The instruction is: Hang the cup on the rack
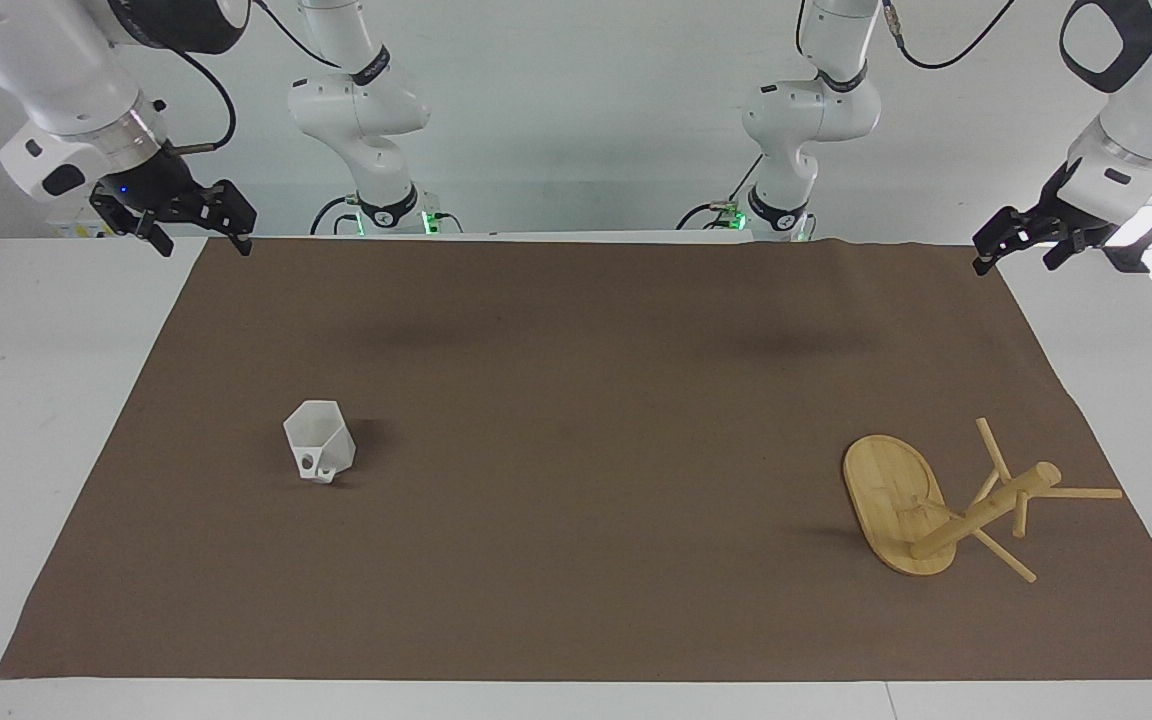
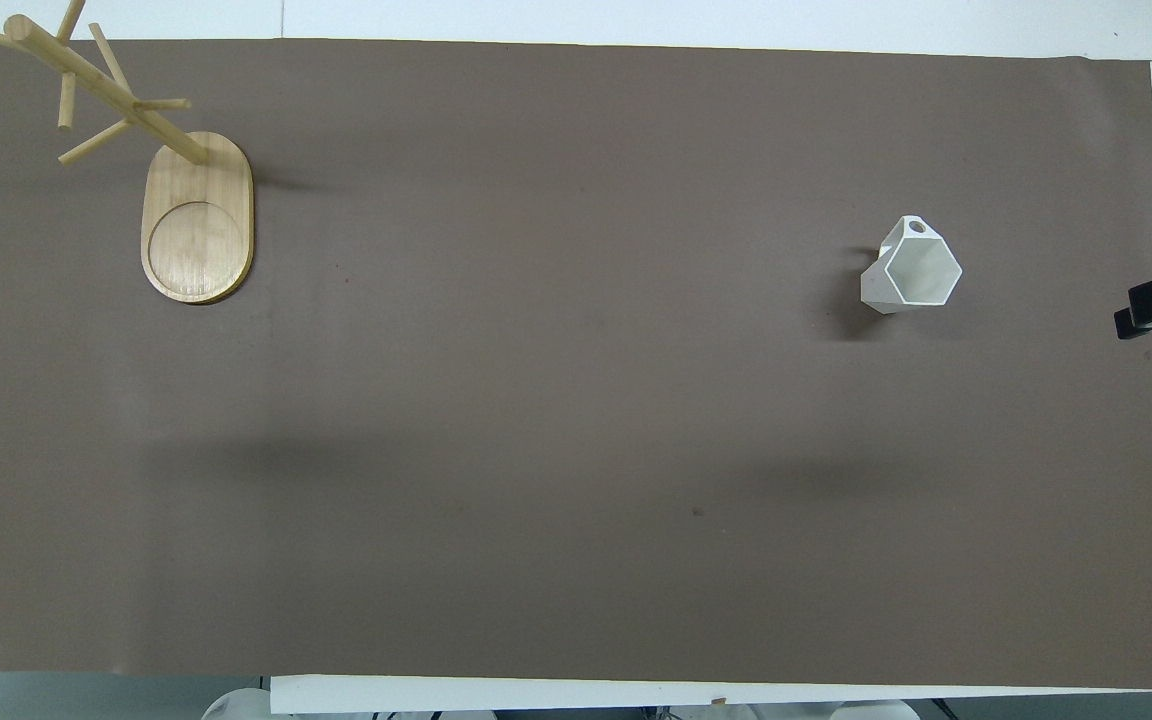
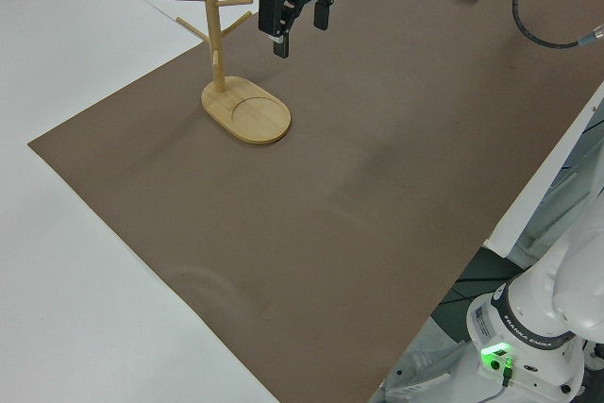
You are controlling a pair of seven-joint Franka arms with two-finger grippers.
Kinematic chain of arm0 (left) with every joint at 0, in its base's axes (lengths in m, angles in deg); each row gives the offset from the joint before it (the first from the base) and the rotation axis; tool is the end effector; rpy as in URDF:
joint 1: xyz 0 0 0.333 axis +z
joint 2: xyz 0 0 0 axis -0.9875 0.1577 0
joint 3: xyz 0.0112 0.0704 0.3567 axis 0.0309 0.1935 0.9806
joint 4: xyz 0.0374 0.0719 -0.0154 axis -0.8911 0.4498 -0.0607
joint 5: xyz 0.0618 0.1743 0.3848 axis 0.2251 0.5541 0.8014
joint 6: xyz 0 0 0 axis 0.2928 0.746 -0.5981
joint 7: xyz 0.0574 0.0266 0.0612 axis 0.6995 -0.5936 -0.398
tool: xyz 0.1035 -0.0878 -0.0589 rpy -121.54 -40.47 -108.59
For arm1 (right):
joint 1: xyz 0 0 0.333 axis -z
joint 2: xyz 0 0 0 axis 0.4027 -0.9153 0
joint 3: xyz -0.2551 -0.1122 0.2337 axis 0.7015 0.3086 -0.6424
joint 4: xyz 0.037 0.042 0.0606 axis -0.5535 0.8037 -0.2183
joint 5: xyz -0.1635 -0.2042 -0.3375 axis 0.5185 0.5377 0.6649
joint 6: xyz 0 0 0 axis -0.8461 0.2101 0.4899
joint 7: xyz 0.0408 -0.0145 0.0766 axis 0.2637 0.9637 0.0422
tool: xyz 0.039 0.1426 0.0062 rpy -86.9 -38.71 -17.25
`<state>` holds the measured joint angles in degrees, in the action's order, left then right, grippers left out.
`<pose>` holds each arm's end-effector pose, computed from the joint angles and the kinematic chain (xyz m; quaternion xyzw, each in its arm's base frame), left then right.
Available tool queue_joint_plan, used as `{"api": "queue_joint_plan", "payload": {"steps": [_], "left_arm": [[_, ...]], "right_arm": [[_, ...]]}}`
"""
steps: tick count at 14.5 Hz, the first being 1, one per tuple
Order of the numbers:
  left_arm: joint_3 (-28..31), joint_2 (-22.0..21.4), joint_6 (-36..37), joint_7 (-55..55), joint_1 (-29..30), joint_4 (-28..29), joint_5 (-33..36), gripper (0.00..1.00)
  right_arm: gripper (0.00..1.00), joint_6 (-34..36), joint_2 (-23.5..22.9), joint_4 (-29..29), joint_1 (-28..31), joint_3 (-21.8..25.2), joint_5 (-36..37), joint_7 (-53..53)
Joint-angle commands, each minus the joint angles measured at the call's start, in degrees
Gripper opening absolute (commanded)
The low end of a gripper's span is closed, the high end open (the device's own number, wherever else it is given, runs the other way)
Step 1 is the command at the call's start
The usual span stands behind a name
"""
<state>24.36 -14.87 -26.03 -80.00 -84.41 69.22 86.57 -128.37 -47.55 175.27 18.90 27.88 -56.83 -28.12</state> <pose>0.5548 0.0372 0.6179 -0.9986 0.0244 0.0438 0.0191 0.5484 -0.0679 0.6338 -0.9980 0.0027 0.0637 0.0013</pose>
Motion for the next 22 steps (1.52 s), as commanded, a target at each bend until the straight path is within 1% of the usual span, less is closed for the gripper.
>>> {"api": "queue_joint_plan", "payload": {"steps": [1,6,8,9,11,14,16,17,18,19,20,21,22], "left_arm": [[0.2,0.0,1.1,0.6,0.1,-0.2,-0.1,1.0],[0.2,0.0,1.1,0.6,0.1,-0.2,-0.1,1.0],[0.2,0.0,1.1,0.6,0.1,-0.2,-0.1,1.0],[0.2,0.0,1.1,0.6,0.1,-0.2,-0.1,1.0],[0.2,0.0,1.1,0.6,0.1,-0.2,-0.1,1.0],[0.2,0.0,1.1,0.6,0.1,-0.2,-0.1,1.0],[0.2,0.0,1.1,0.6,0.1,-0.2,-0.1,1.0],[0.2,0.0,1.1,0.6,0.1,-0.2,-0.1,1.0],[0.2,0.0,1.1,0.6,0.1,-0.2,-0.1,1.0],[0.2,0.0,1.1,0.6,0.1,-0.2,-0.1,1.0],[0.2,0.0,1.1,0.6,0.1,-0.2,-0.1,1.0],[0.2,0.0,1.1,0.6,0.1,-0.2,-0.1,1.0],[0.2,0.0,1.1,0.6,0.1,-0.2,-0.1,1.0]], "right_arm": [[1.0,-0.5,0.8,0.7,0.3,-0.3,1.0,-0.7],[1.0,-0.5,0.9,0.9,0.5,-0.3,0.4,-0.6],[1.0,-0.5,1.1,1.2,0.0,-0.3,0.3,-2.0],[1.0,-0.9,1.1,1.2,-0.2,-0.4,0.5,-5.3],[1.0,-4.9,1.5,3.4,-0.3,-0.3,0.4,-20.1],[1.0,-8.5,0.7,3.7,0.7,-0.1,1.2,-40.4],[1.0,-12.8,-1.9,3.1,4.1,-0.2,-0.1,-62.5],[1.0,-12.6,-2.3,3.1,5.3,-0.1,-2.9,-70.6],[1.0,-11.8,-2.4,3.5,5.5,0.0,-5.9,-74.8],[1.0,-10.5,-3.0,3.6,5.8,0.0,-7.3,-77.6],[1.0,-10.3,-4.3,3.3,7.7,0.0,-7.7,-80.7],[1.0,-10.2,-7.4,2.6,11.7,-0.2,-10.1,-88.1],[1.0,-10.1,-9.8,1.5,14.5,-0.1,-14.5,-94.2]]}}
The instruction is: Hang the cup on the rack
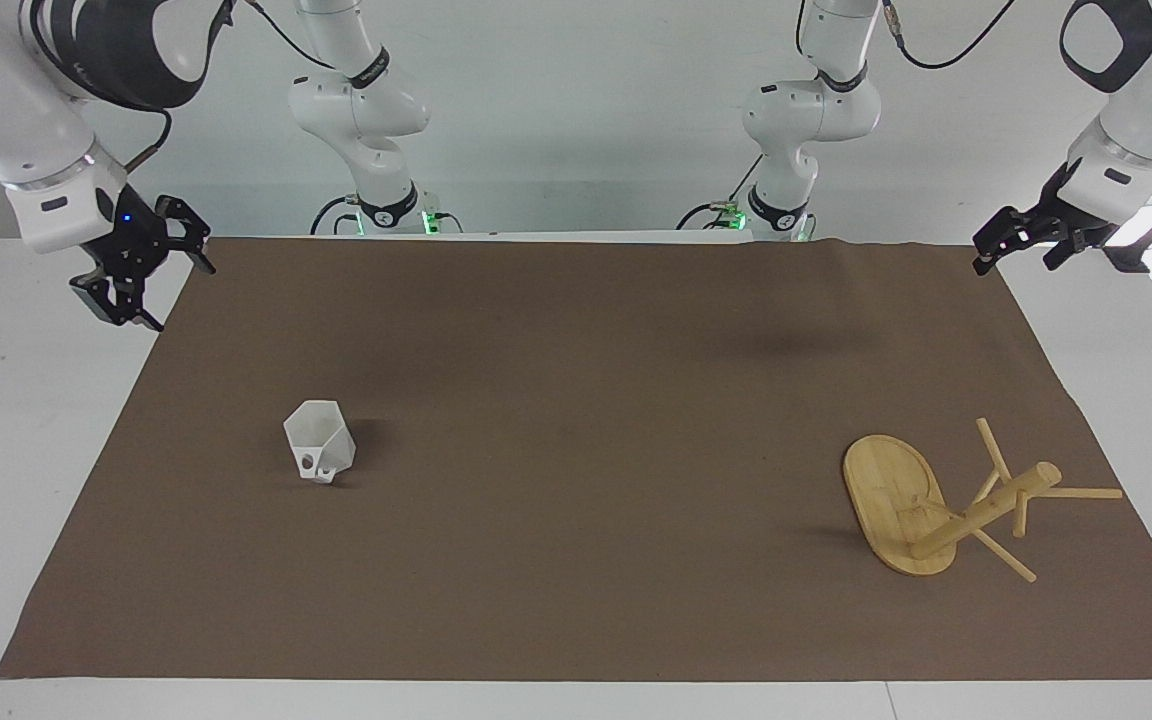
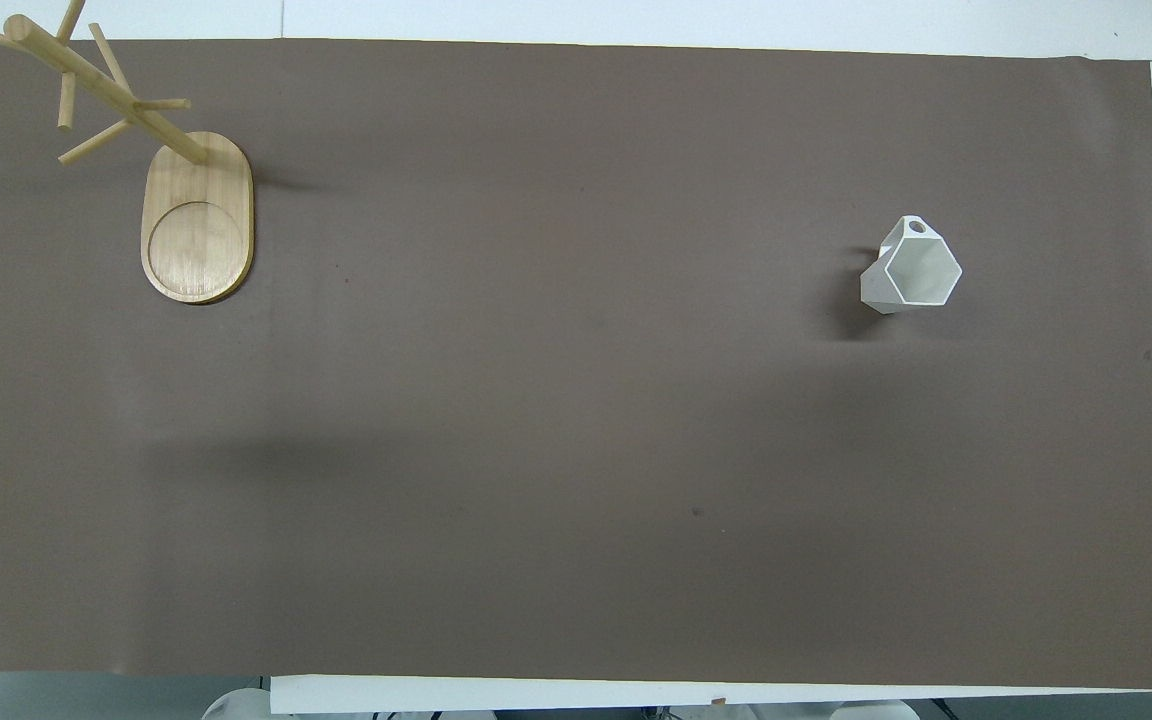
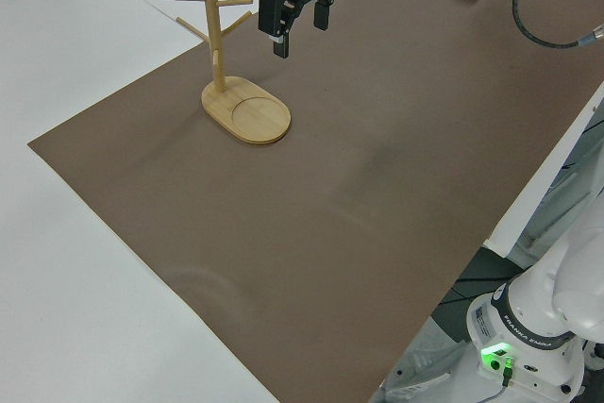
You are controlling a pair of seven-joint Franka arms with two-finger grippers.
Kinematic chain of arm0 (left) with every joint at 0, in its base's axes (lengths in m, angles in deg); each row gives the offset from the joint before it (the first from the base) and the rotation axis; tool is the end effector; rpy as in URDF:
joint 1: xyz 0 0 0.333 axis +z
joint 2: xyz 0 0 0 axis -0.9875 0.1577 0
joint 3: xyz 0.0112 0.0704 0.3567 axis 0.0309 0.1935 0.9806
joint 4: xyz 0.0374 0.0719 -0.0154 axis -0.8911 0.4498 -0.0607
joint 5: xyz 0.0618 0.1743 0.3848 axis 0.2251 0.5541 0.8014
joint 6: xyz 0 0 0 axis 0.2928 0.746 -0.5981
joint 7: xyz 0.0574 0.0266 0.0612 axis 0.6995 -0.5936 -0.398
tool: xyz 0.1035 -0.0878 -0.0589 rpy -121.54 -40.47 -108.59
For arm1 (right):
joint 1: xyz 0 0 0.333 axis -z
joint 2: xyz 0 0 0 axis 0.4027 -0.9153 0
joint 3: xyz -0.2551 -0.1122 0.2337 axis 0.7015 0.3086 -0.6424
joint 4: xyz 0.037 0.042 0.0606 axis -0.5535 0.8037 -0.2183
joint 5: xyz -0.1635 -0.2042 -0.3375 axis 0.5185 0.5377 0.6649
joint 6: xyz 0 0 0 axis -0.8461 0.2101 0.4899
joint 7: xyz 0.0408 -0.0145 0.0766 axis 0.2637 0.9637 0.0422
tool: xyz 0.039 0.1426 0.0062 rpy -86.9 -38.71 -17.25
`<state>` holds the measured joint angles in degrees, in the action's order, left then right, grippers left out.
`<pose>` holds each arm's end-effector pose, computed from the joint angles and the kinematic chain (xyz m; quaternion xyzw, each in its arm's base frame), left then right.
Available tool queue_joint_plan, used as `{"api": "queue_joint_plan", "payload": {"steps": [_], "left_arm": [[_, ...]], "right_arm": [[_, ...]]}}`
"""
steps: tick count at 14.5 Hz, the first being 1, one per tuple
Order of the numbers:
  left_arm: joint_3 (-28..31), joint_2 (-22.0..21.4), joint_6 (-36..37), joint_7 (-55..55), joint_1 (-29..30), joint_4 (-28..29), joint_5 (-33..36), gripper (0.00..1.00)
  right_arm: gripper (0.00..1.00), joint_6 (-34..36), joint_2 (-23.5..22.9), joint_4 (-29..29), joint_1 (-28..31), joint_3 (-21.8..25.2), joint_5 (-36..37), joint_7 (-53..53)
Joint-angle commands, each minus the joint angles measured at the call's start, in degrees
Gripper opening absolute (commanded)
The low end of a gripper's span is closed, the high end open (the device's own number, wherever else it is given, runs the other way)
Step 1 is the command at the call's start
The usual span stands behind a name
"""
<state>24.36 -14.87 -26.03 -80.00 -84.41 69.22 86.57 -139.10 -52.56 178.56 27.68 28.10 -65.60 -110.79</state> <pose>0.5548 0.0372 0.6179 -0.9986 0.0244 0.0438 0.0191 0.5836 -0.1394 0.5705 -0.8026 -0.5918 -0.0236 0.0706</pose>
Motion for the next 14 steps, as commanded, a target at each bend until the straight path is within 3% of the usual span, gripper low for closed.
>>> {"api": "queue_joint_plan", "payload": {"steps": [1,4,7,11,14], "left_arm": [[0.2,0.0,1.1,0.6,0.1,-0.2,-0.1,1.0],[0.2,0.0,1.1,0.6,0.1,-0.2,-0.1,1.0],[0.2,0.0,1.1,0.6,0.1,-0.2,-0.1,1.0],[0.2,0.0,1.1,0.6,0.1,-0.2,-0.1,1.0],[0.2,0.0,1.1,0.6,0.1,-0.2,-0.1,1.0]], "right_arm": [[1.0,1.4,-7.5,-2.5,8.4,-0.3,-10.7,-16.8],[1.0,7.3,-14.8,-3.2,14.6,-0.6,-24.4,-27.4],[1.0,13.5,-22.1,-3.0,17.0,-0.6,-38.8,-35.3],[1.0,18.4,-32.2,-3.6,18.3,-0.7,-49.7,-47.0],[1.0,19.2,-37.3,-6.1,20.5,-1.3,-51.3,-48.7]]}}
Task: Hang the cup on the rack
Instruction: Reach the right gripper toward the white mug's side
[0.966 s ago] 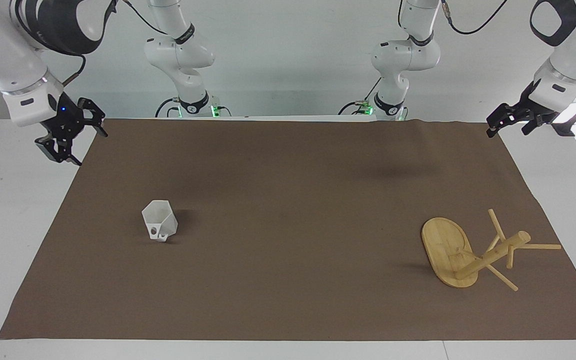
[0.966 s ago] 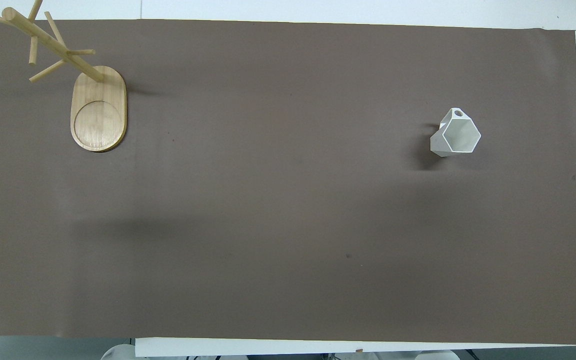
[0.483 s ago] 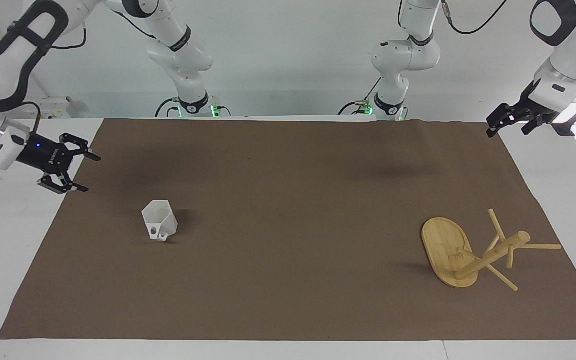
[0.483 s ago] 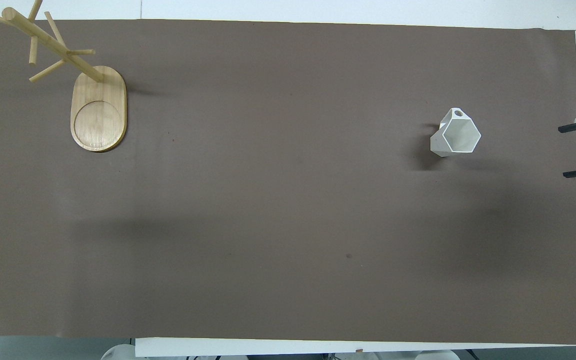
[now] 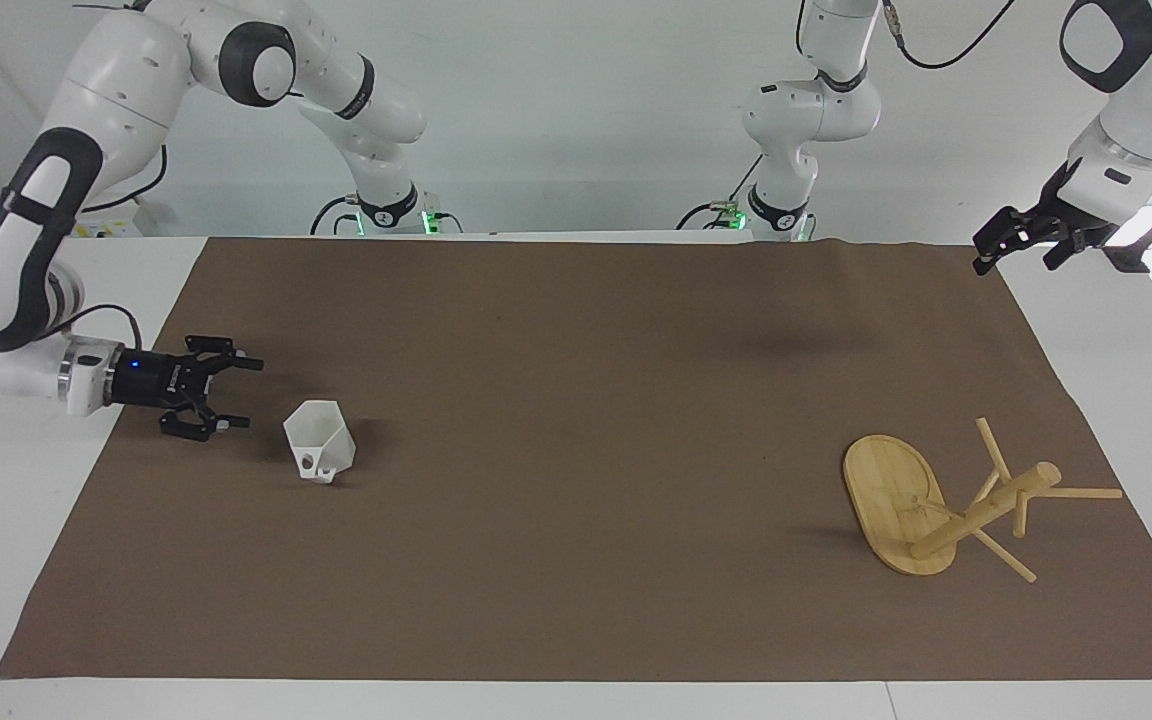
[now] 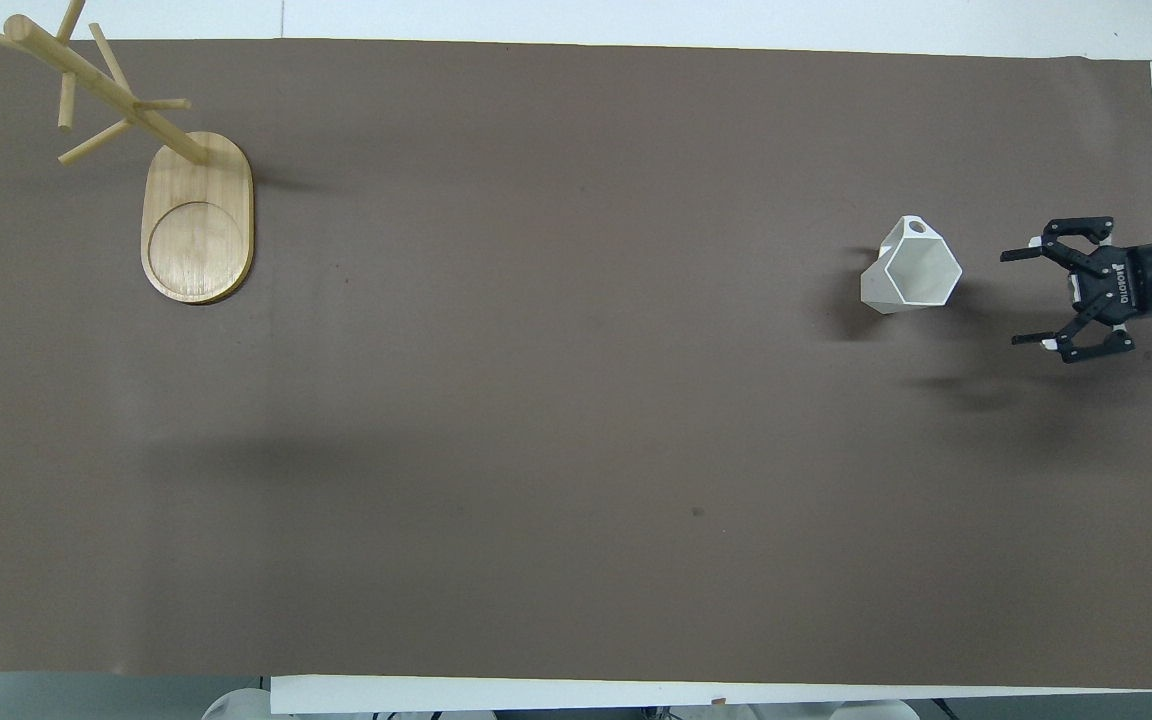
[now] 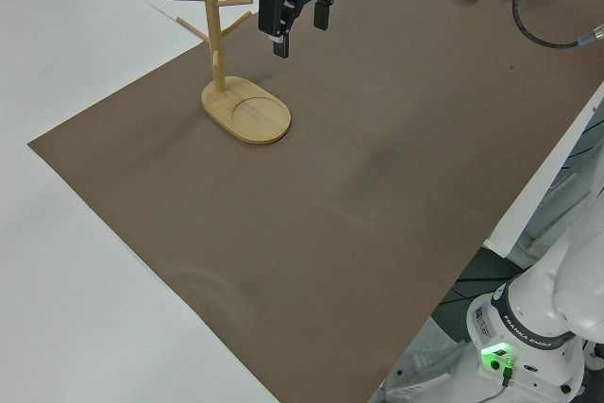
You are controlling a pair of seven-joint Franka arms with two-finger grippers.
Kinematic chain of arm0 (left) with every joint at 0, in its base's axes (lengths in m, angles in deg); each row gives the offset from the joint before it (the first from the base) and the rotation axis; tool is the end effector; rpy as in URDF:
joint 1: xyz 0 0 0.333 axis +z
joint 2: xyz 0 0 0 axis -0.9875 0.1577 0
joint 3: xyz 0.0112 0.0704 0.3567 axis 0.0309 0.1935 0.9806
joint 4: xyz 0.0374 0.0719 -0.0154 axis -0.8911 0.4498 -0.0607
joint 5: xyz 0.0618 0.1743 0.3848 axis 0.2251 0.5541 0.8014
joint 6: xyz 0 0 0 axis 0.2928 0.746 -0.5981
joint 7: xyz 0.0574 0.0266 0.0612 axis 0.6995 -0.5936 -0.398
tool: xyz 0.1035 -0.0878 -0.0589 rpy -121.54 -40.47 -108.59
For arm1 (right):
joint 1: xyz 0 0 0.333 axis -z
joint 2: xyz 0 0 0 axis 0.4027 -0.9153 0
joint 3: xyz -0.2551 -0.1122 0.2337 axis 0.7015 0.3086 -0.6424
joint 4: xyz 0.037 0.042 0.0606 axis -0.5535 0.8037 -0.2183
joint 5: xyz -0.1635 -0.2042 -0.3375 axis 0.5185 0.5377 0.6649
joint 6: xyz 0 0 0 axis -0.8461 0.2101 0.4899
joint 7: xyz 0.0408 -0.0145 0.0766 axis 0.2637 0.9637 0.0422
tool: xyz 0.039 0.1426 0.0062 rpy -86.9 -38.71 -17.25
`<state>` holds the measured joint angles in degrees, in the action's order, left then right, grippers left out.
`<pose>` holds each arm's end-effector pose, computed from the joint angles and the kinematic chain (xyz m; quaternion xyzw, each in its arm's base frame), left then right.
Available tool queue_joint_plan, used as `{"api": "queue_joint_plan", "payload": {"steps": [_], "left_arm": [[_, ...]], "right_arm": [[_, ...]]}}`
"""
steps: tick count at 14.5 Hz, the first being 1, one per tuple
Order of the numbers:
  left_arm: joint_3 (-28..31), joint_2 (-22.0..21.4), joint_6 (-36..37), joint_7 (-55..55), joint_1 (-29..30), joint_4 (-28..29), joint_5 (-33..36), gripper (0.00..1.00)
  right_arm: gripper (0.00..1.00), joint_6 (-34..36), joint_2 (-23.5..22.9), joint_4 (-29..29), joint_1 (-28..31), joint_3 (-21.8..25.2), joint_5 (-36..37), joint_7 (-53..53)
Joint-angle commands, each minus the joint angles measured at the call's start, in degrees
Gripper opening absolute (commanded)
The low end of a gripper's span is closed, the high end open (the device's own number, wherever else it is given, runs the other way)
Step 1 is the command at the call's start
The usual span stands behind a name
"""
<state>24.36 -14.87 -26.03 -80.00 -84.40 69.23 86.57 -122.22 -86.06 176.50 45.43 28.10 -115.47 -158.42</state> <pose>0.5548 0.0373 0.6178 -0.9986 0.0243 0.0439 0.0191 0.6195 -0.2172 0.2737 -0.5869 -0.5744 -0.3803 0.4254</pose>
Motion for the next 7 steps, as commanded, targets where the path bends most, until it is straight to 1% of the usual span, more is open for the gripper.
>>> {"api": "queue_joint_plan", "payload": {"steps": [1,2,3,5,7], "left_arm": [[0.2,0.0,1.1,0.6,0.1,-0.2,-0.1,1.0],[0.2,0.0,1.1,0.6,0.1,-0.2,-0.1,1.0],[0.2,0.0,1.1,0.6,0.1,-0.2,-0.1,1.0],[0.2,0.0,1.1,0.6,0.1,-0.2,-0.1,1.0],[0.2,0.0,1.1,0.6,0.1,-0.2,-0.1,1.0]], "right_arm": [[1.0,2.4,-6.8,-6.5,4.9,-4.0,-1.6,-1.1],[1.0,2.3,-8.8,-8.5,7.1,-8.3,-1.6,-1.1],[1.0,2.0,-8.9,-8.7,7.7,-10.0,-1.5,-1.1],[1.0,1.5,-9.8,-8.6,7.2,-10.2,-1.7,-1.1],[1.0,1.5,-12.8,-8.7,7.3,-10.5,-3.2,-1.1]]}}
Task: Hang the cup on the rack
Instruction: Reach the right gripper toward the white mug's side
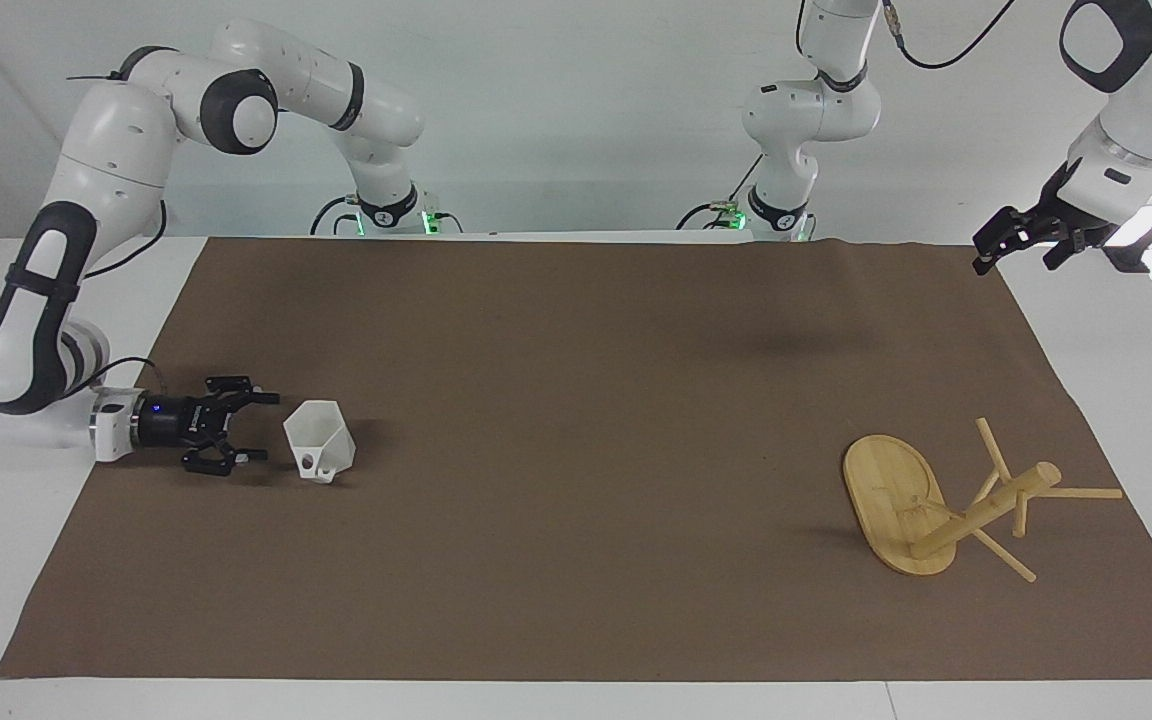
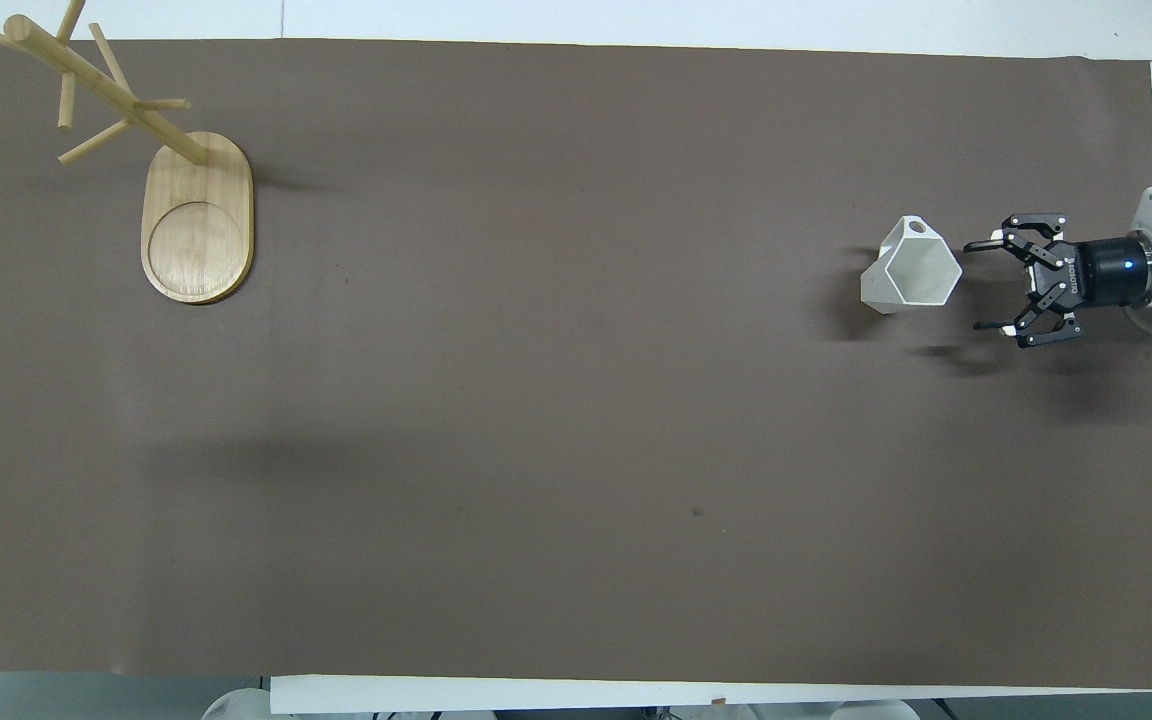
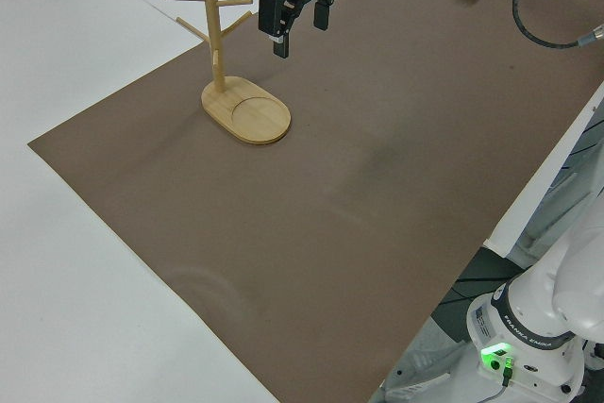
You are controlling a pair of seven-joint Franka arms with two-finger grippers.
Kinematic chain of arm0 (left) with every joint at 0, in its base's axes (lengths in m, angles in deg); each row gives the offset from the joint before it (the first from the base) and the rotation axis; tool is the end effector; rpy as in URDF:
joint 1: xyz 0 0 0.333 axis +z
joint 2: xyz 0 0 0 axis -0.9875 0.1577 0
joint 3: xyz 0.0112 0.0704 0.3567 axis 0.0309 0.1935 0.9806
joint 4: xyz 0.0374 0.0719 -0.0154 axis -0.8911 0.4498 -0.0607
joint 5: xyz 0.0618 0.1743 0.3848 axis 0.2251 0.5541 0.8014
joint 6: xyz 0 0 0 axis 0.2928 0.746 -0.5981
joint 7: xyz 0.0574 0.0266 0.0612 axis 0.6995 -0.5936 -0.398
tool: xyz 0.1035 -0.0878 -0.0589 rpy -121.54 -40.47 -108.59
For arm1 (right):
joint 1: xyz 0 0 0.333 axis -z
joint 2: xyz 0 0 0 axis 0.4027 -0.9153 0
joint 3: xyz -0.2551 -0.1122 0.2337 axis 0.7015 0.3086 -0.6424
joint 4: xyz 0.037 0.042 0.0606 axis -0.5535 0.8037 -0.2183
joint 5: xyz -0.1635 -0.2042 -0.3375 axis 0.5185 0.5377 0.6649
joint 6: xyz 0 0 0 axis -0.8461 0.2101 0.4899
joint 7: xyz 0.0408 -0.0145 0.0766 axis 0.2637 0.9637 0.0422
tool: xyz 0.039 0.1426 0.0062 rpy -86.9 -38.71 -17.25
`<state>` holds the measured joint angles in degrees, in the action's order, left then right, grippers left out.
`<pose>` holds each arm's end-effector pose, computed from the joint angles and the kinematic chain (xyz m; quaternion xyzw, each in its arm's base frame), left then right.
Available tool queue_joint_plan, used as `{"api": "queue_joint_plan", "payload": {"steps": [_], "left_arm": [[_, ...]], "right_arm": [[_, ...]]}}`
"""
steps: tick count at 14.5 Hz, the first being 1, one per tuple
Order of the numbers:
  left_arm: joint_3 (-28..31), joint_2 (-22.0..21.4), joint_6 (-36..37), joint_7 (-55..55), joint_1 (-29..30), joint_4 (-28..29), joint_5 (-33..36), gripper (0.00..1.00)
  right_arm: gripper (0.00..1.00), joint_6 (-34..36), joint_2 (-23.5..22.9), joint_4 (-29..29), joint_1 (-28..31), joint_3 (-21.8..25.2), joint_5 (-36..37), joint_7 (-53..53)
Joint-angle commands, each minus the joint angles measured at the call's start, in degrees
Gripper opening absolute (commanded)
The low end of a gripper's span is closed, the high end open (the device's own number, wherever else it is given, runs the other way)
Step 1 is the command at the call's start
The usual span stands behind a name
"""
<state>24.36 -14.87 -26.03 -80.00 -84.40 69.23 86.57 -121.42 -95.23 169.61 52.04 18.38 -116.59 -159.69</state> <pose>0.5548 0.0373 0.6178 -0.9986 0.0243 0.0439 0.0191 0.6477 -0.2073 0.2219 -0.5443 -0.5623 -0.4212 0.4585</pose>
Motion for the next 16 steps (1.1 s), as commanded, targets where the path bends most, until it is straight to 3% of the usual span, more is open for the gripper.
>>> {"api": "queue_joint_plan", "payload": {"steps": [1,13,16], "left_arm": [[0.2,0.0,1.1,0.6,0.1,-0.2,-0.1,1.0],[0.2,0.0,1.1,0.6,0.1,-0.2,-0.1,1.0],[0.2,0.0,1.1,0.6,0.1,-0.2,-0.1,1.0]], "right_arm": [[1.0,0.7,-4.0,-1.7,0.6,-0.8,-2.4,0.2],[1.0,1.0,-3.9,-0.9,-0.9,-0.8,-3.4,-3.2],[1.0,0.9,-3.8,1.6,-2.0,-0.8,-3.8,-5.5]]}}
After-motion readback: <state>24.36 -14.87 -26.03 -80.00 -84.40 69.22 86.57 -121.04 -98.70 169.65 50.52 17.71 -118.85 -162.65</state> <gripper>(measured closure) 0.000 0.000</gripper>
